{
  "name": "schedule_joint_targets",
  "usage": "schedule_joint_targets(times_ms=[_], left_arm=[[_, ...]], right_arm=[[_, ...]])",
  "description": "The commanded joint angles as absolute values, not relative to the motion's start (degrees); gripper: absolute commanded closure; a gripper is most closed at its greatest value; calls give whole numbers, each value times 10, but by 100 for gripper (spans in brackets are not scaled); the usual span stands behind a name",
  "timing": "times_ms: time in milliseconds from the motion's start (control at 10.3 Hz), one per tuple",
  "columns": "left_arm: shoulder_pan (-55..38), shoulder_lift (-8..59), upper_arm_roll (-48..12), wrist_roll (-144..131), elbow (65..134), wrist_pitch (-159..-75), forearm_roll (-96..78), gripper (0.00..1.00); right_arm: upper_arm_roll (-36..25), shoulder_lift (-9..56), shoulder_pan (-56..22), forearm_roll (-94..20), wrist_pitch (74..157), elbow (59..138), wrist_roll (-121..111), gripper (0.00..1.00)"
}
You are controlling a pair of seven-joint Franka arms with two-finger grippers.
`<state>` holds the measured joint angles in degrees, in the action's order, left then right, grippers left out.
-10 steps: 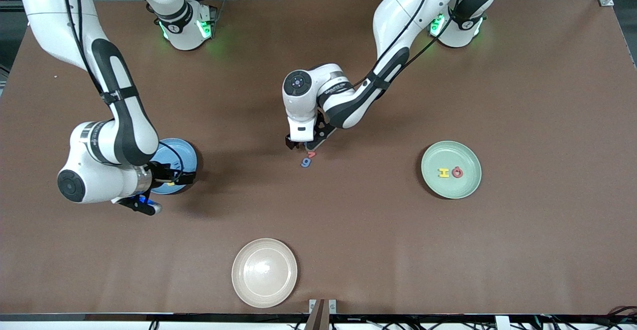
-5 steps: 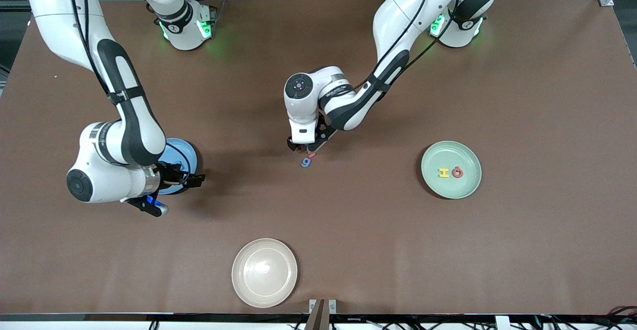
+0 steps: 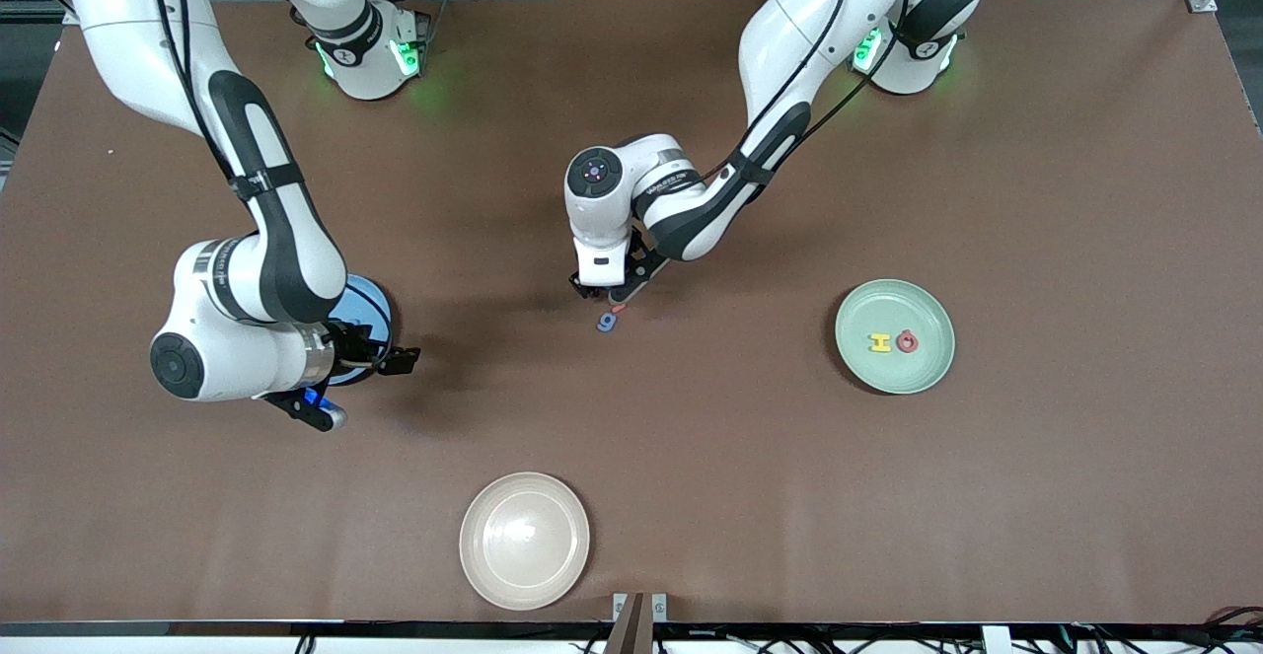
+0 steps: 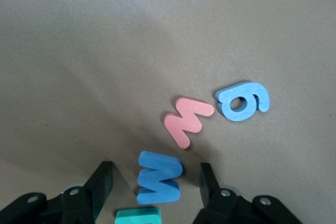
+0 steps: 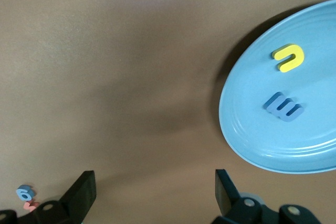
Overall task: Sort upper and lower case letters into plates
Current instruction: 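Grasp the blue M with the left gripper and lift it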
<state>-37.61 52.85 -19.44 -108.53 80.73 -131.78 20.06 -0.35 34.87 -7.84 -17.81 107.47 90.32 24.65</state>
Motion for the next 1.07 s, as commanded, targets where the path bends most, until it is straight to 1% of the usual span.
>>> schedule_joint_targets(times_ms=[0,194,291,485,680,777,971], left_arm=[[-373,533,-190,-1064,798,-1325,189,100],[-355,520,-191,-1040,798,-1323,192,100],[-346,500,-191,-1017,801,-1320,199,100],[-337,461,-191,-975,801,-1293,195,100],[-304,424,-200,-924,802,-1257,191,100],[-283,404,-200,-869,802,-1223,186,100],[-219,375,-199,-728,814,-1169,151,100]], right_arm=[[-4,351,-76,-176,1073,896,249,0],[-4,348,-72,-108,1072,895,248,0],[-5,343,-59,-86,1068,892,242,0],[-5,320,-33,-82,1040,889,211,0],[-6,280,-31,-78,1021,882,210,0],[-6,266,-28,-78,1006,866,210,0],[-6,263,-24,-74,943,806,209,0]])
